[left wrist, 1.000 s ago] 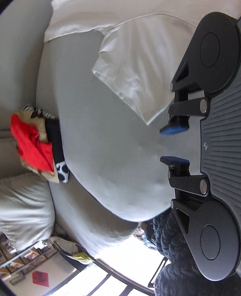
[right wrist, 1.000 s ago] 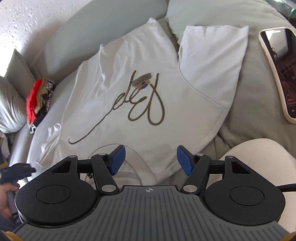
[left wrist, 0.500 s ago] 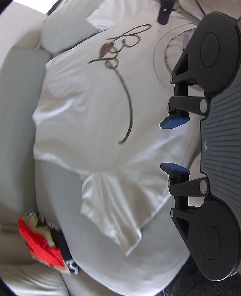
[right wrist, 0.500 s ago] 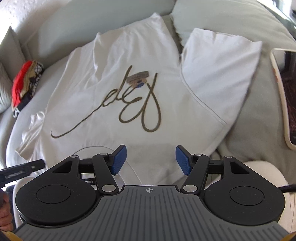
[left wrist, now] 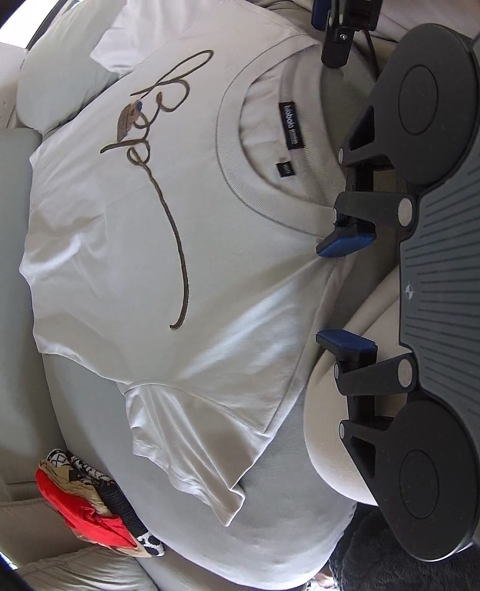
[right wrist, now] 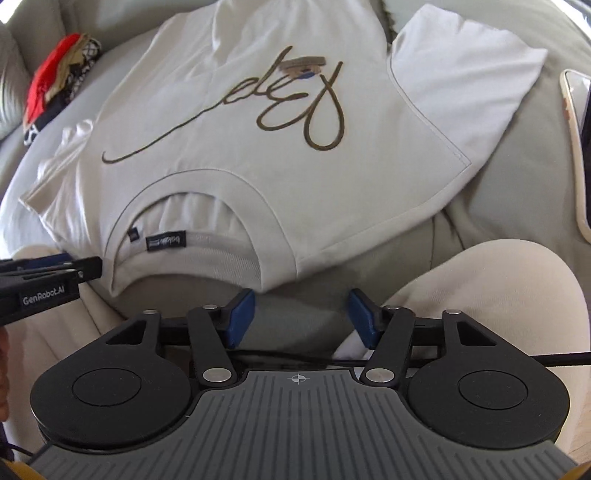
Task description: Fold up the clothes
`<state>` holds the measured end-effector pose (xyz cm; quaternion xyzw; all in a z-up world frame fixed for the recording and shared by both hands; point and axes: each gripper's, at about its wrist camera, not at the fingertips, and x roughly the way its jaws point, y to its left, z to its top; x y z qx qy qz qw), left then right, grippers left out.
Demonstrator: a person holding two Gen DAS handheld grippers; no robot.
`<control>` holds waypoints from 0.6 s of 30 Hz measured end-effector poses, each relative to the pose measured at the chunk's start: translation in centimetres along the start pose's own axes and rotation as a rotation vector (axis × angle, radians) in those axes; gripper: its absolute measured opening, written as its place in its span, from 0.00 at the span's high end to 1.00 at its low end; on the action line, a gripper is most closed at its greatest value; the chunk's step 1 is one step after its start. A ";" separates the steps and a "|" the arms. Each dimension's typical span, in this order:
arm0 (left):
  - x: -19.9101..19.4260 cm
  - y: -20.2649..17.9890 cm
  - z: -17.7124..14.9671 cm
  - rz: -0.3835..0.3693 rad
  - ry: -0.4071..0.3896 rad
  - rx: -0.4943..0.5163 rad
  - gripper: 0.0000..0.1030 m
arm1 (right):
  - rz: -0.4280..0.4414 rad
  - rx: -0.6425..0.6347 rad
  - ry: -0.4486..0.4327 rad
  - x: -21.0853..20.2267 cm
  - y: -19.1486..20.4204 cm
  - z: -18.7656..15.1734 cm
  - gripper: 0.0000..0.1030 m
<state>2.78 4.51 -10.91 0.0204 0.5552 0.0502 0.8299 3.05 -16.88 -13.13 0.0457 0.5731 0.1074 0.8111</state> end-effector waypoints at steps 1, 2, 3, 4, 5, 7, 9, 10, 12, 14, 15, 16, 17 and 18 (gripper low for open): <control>-0.3 0.0 0.1 -0.037 0.014 0.001 0.57 | 0.020 0.018 -0.010 -0.4 -0.2 0.0 0.42; -0.7 0.0 0.1 -0.076 0.014 -0.003 0.57 | 0.039 0.035 -0.020 -0.8 -0.3 -0.1 0.42; -1.1 -0.1 0.2 -0.111 0.010 -0.008 0.56 | 0.055 0.043 -0.037 -1.1 -0.4 0.0 0.44; -1.5 -0.2 0.3 -0.117 -0.006 -0.005 0.55 | 0.068 0.046 -0.059 -1.5 -0.3 0.0 0.45; -1.8 -0.6 0.4 -0.104 -0.026 0.004 0.54 | 0.078 0.045 -0.080 -1.9 -0.3 0.1 0.48; -1.7 -1.0 0.7 -0.102 -0.041 0.007 0.54 | 0.077 0.037 -0.095 -2.1 0.0 0.2 0.57; -1.2 -1.2 1.0 -0.112 -0.043 0.001 0.54 | 0.072 0.027 -0.104 -2.3 0.2 0.3 0.59; -0.7 -1.4 1.1 -0.124 -0.036 -0.007 0.54 | 0.069 0.022 -0.108 -2.4 0.4 0.4 0.59; 0.4 -1.7 1.1 -0.129 -0.010 -0.014 0.54 | 0.066 0.020 -0.106 -2.4 0.4 0.4 0.59; 0.8 -2.0 0.9 -0.124 -0.001 -0.015 0.53 | 0.066 0.021 -0.107 -2.5 0.4 0.4 0.59; 0.8 -2.0 0.8 -0.124 -0.003 -0.013 0.53 | 0.068 0.021 -0.112 -2.4 0.4 0.5 0.59; 0.7 -2.0 0.7 -0.124 -0.003 -0.010 0.52 | 0.070 0.020 -0.119 -2.4 0.4 0.7 0.59; 0.7 -1.9 0.7 -0.126 -0.004 -0.012 0.52 | 0.068 0.018 -0.128 -2.4 0.4 0.9 0.59; 0.7 -1.8 0.7 -0.129 -0.004 -0.015 0.51 | 0.065 0.011 -0.140 -2.4 0.6 1.3 0.60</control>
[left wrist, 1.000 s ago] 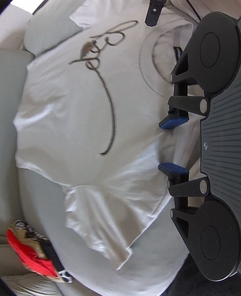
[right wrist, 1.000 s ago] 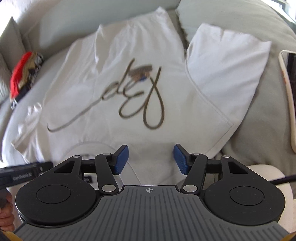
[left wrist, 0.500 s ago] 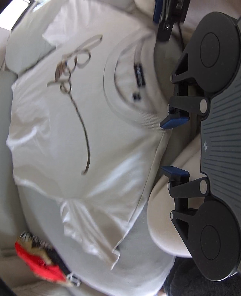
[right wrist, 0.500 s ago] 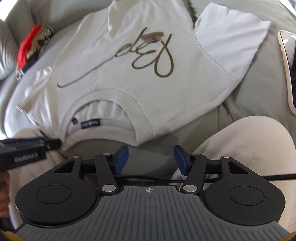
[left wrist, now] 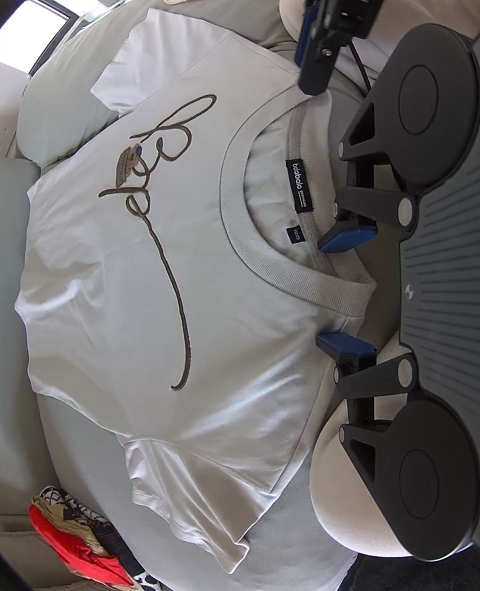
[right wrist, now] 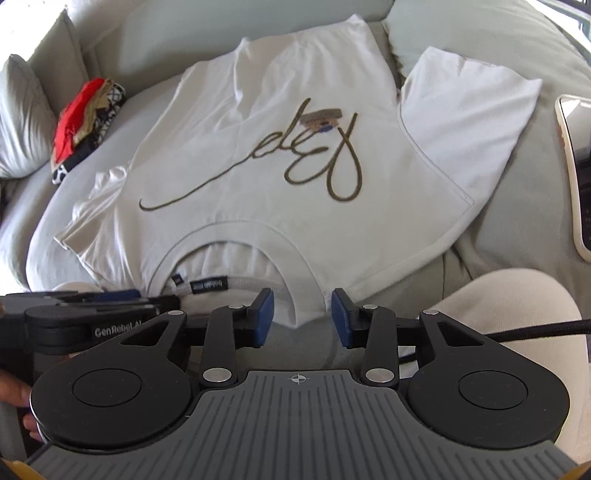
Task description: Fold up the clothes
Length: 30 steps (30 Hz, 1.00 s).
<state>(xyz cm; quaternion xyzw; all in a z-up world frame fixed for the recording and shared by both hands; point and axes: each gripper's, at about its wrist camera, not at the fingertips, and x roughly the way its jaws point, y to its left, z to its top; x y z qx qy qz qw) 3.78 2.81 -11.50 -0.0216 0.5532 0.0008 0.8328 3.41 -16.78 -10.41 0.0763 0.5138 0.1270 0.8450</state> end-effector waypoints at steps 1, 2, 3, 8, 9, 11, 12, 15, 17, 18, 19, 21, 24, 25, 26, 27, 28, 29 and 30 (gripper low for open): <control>0.0 0.1 0.0 -0.003 -0.001 -0.003 0.51 | -0.003 -0.010 -0.014 0.1 0.2 0.3 0.60; 0.0 0.2 -0.1 -0.005 -0.002 -0.004 0.51 | -0.005 -0.020 -0.028 0.2 0.4 0.7 0.62; 0.0 0.2 -0.1 -0.006 -0.004 -0.004 0.51 | -0.007 -0.030 -0.037 0.4 0.6 1.1 0.63; 0.0 0.3 -0.1 -0.008 -0.004 -0.008 0.50 | -0.043 -0.067 0.003 2.4 1.3 1.7 0.63; 0.0 0.3 -0.1 -0.008 -0.004 -0.007 0.50 | -0.054 -0.072 0.019 2.8 1.4 1.5 0.63; 0.0 0.4 -0.1 -0.009 -0.005 -0.007 0.50 | -0.067 -0.099 0.019 2.8 1.6 0.9 0.63; 0.0 0.4 -0.1 -0.010 -0.005 -0.007 0.50 | -0.069 -0.103 0.025 2.7 1.6 0.6 0.63; 0.0 0.3 -0.1 -0.005 -0.006 -0.004 0.50 | -0.071 -0.087 0.069 2.3 1.3 -0.1 0.62; -0.1 0.0 -0.3 0.006 0.006 0.009 0.50 | -0.080 -0.074 0.102 2.0 1.0 -0.5 0.62; -0.2 -0.2 -0.4 0.011 0.018 0.019 0.50 | -0.080 -0.059 0.129 2.0 0.8 -0.6 0.62; -0.3 -0.3 -0.6 0.016 0.033 0.030 0.51 | -0.076 -0.042 0.147 1.9 0.6 -0.7 0.62; -0.7 -0.3 -0.9 0.011 0.041 0.041 0.51 | -0.066 -0.014 0.145 1.3 0.3 -0.9 0.60; -1.6 0.2 -0.8 -0.001 0.023 0.026 0.51 | -0.025 0.034 0.075 -0.3 0.0 -0.1 0.42; -2.1 0.6 -0.6 -0.006 0.012 0.015 0.51 | -0.009 0.048 0.050 -1.0 -0.1 0.3 0.41; -2.6 1.0 -0.3 -0.010 -0.003 -0.001 0.51 | 0.004 0.059 0.025 -1.7 0.0 0.8 0.40; -3.3 1.5 0.1 -0.015 -0.021 -0.021 0.51 | 0.016 0.070 0.000 -2.4 0.0 1.3 0.39; -4.1 2.1 0.6 -0.020 -0.039 -0.040 0.51 | 0.023 0.077 -0.029 -3.3 0.0 1.9 0.39; -5.1 2.6 1.1 -0.030 -0.060 -0.058 0.51 | 0.034 0.084 -0.064 -4.4 0.0 2.6 0.39; -6.1 3.2 1.7 -0.041 -0.083 -0.074 0.51 | 0.049 0.094 -0.100 -5.5 -0.1 3.3 0.37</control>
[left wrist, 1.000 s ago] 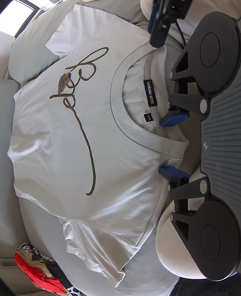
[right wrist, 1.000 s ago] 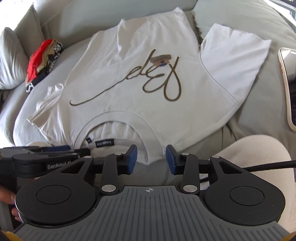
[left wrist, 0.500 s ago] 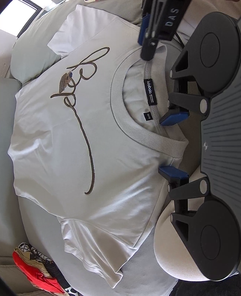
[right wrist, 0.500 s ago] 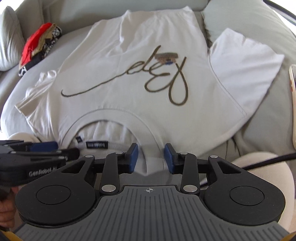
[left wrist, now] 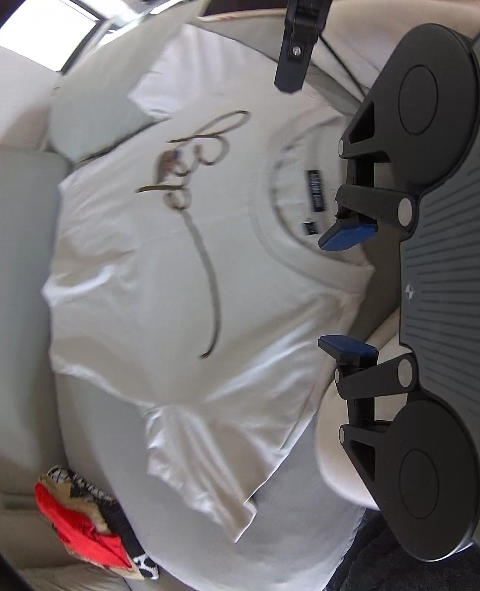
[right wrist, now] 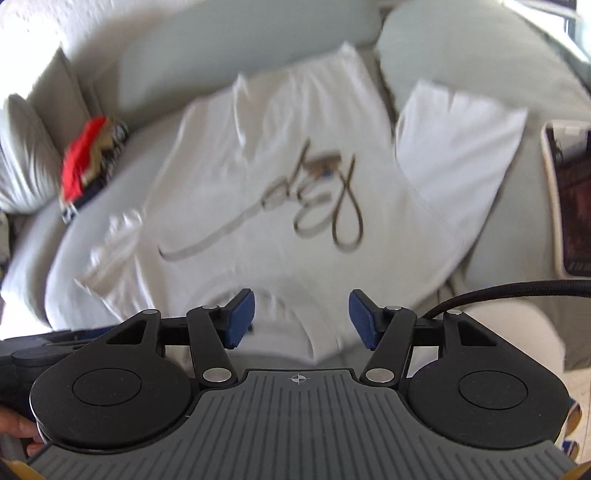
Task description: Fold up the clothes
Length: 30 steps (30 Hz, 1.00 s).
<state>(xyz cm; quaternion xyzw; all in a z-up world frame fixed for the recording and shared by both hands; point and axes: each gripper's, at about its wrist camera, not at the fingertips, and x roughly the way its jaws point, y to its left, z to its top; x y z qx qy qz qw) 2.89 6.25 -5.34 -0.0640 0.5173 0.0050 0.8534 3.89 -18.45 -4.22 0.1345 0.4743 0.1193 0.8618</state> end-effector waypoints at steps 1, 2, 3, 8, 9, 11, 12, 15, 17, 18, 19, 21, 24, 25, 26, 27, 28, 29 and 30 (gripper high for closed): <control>-1.0 0.5 0.7 -0.012 -0.023 -0.017 0.50 | 0.024 0.013 -0.036 -1.1 0.0 0.9 0.36; -2.1 1.1 1.5 -0.023 -0.054 -0.030 0.49 | 0.052 0.029 -0.073 -2.3 0.0 1.8 0.33; -3.2 1.6 2.3 -0.034 -0.088 -0.043 0.47 | 0.080 0.043 -0.108 -3.4 0.0 2.8 0.29; -7.3 4.3 6.9 -0.057 -0.247 -0.115 0.42 | 0.157 0.137 -0.278 -7.0 -1.1 7.6 0.25; -7.7 4.9 8.0 -0.064 -0.267 -0.135 0.42 | 0.165 0.159 -0.303 -7.2 -1.5 8.6 0.25; -8.3 6.2 10.3 -0.080 -0.295 -0.175 0.41 | 0.162 0.192 -0.332 -7.2 -2.3 10.6 0.24; -8.3 6.7 11.4 -0.083 -0.307 -0.189 0.40 | 0.156 0.202 -0.340 -7.0 -2.7 11.7 0.23; -6.8 7.8 14.5 -0.073 -0.319 -0.218 0.35 | 0.168 0.254 -0.351 -5.0 -4.0 14.7 0.18; -4.3 8.5 16.3 -0.063 -0.289 -0.235 0.32 | 0.274 0.365 -0.336 -2.7 -6.1 16.3 0.14; -3.0 8.8 17.2 -0.058 -0.273 -0.243 0.33 | 0.360 0.449 -0.318 -1.4 -7.4 17.0 0.14; -1.7 9.1 18.1 -0.053 -0.258 -0.251 0.33 | 0.471 0.560 -0.293 0.3 -9.0 17.3 0.14; 1.0 9.5 19.4 -0.025 -0.219 -0.263 0.34 | 0.704 0.827 -0.266 4.0 -12.1 17.2 0.16; 4.7 9.6 19.4 0.019 -0.132 -0.260 0.36 | 0.739 1.004 -0.419 6.7 -14.6 16.7 0.21; 5.5 9.7 19.1 0.014 -0.104 -0.260 0.36 | 0.709 1.015 -0.504 6.9 -15.1 16.5 0.23; 6.2 9.8 18.7 0.010 -0.078 -0.259 0.36 | 0.719 1.045 -0.576 7.1 -15.7 16.1 0.24; 6.9 9.9 18.3 0.005 -0.051 -0.259 0.36 | 0.788 1.101 -0.611 7.6 -16.3 15.7 0.26; 7.3 10.0 18.0 0.010 -0.035 -0.251 0.36 | 0.908 1.182 -0.603 8.2 -16.7 15.3 0.26; 7.5 10.2 17.6 0.027 -0.028 -0.231 0.37 | 1.063 1.278 -0.570 8.9 -16.6 14.8 0.25; 7.7 10.3 17.3 0.048 -0.023 -0.209 0.37 | 1.154 1.331 -0.545 8.8 -15.9 14.3 0.18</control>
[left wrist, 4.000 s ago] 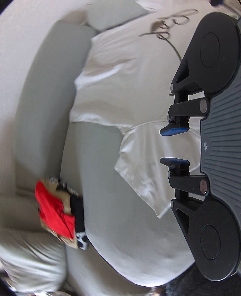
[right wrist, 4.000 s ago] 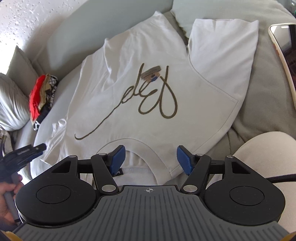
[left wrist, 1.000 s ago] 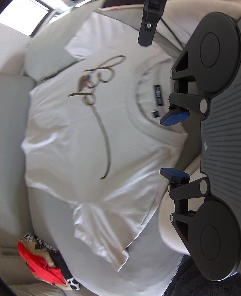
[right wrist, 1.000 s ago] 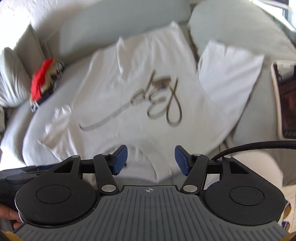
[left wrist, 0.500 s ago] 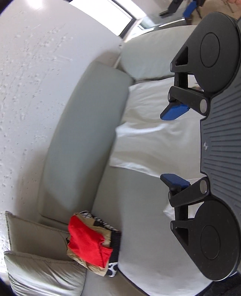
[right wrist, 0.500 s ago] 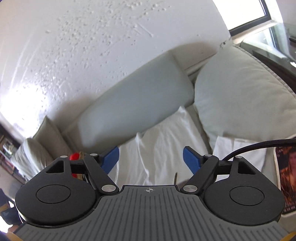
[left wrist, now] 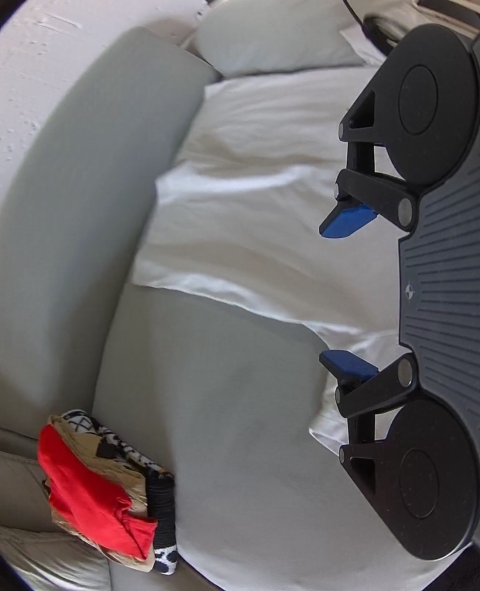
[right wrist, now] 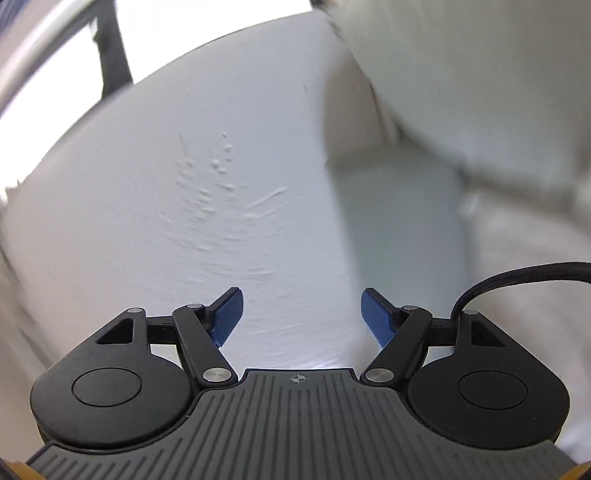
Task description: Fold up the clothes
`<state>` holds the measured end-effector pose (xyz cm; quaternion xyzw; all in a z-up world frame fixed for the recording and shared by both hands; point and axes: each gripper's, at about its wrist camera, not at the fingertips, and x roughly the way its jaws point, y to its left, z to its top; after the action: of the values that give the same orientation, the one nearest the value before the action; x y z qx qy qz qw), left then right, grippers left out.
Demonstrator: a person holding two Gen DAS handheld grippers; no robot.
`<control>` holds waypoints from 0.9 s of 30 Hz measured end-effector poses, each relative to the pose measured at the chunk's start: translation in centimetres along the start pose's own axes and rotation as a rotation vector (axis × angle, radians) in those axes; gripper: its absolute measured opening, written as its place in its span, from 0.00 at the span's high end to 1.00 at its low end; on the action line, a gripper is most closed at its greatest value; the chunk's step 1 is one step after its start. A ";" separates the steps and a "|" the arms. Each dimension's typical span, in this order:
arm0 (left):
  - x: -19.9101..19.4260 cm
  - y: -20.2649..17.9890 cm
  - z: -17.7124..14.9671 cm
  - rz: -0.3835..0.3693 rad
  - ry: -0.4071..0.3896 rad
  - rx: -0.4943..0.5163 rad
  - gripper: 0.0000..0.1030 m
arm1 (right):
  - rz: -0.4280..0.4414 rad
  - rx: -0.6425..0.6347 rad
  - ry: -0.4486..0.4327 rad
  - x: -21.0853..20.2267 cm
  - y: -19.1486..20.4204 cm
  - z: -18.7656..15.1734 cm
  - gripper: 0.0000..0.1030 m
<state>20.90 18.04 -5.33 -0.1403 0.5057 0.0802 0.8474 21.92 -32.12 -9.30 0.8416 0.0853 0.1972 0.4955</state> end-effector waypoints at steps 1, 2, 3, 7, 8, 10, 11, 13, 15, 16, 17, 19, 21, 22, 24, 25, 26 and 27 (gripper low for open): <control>0.1 0.2 -0.1 0.025 -0.009 0.020 0.37 | 0.019 0.041 0.013 -0.2 0.2 -1.0 0.14; 0.2 0.5 -0.2 0.052 -0.021 0.039 0.38 | 0.039 0.083 0.027 -0.4 0.4 -2.1 0.12; 0.2 0.7 -0.2 0.079 -0.034 0.048 0.38 | 0.024 0.091 0.028 -0.7 0.8 -3.2 0.10; -0.5 0.3 0.5 0.094 -0.090 0.056 0.38 | -0.188 0.124 0.069 -1.1 1.8 -6.2 0.08; -0.8 0.0 0.5 0.068 -0.094 0.054 0.38 | -0.215 0.035 0.120 -0.3 2.4 -6.5 0.08; -1.3 -0.7 0.7 0.017 -0.098 0.057 0.37 | -0.337 -0.318 0.185 1.9 4.2 -7.2 0.08; -1.5 -1.1 0.9 0.002 -0.101 0.057 0.37 | -0.414 -0.520 0.173 3.0 4.7 -7.6 0.09; -1.5 -1.2 1.7 -0.008 -0.117 0.043 0.37 | -0.555 -0.891 0.142 5.6 4.8 -8.5 0.18; -1.1 -1.0 3.1 -0.004 -0.148 0.014 0.39 | -0.698 -1.104 0.198 9.2 3.0 -8.0 0.45; -0.6 -0.9 3.9 -0.001 -0.169 0.010 0.40 | -0.766 -1.153 0.230 11.0 1.9 -7.4 0.53; 0.0 -0.9 4.7 0.008 -0.188 0.013 0.43 | -0.829 -1.171 0.260 12.6 0.7 -6.5 0.62; 1.8 -1.0 7.0 0.036 -0.226 0.027 0.58 | -0.922 -1.218 0.294 15.9 -1.8 -4.8 0.62; 4.1 -1.2 9.2 0.048 -0.250 0.046 0.64 | -1.008 -1.266 0.320 19.0 -4.1 -3.0 0.60; 5.4 -1.4 10.2 0.047 -0.258 0.060 0.64 | -1.052 -1.289 0.330 20.4 -5.1 -2.0 0.56; 8.4 -1.7 12.2 0.041 -0.254 0.087 0.64 | -1.125 -1.315 0.337 22.7 -6.9 0.3 0.49; 9.9 -1.8 13.0 0.035 -0.248 0.093 0.63 | -1.132 -1.294 0.326 23.3 -7.6 1.5 0.49; 11.4 -1.8 13.8 0.023 -0.232 0.092 0.61 | -1.130 -1.266 0.316 24.1 -8.2 2.7 0.49; 12.8 -1.6 14.4 0.003 -0.214 0.078 0.61 | -1.127 -1.237 0.306 24.9 -8.8 3.9 0.50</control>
<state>39.49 21.02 -9.85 -0.0969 0.4153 0.0764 0.9013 46.56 -22.45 -12.49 0.2151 0.4345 0.0436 0.8735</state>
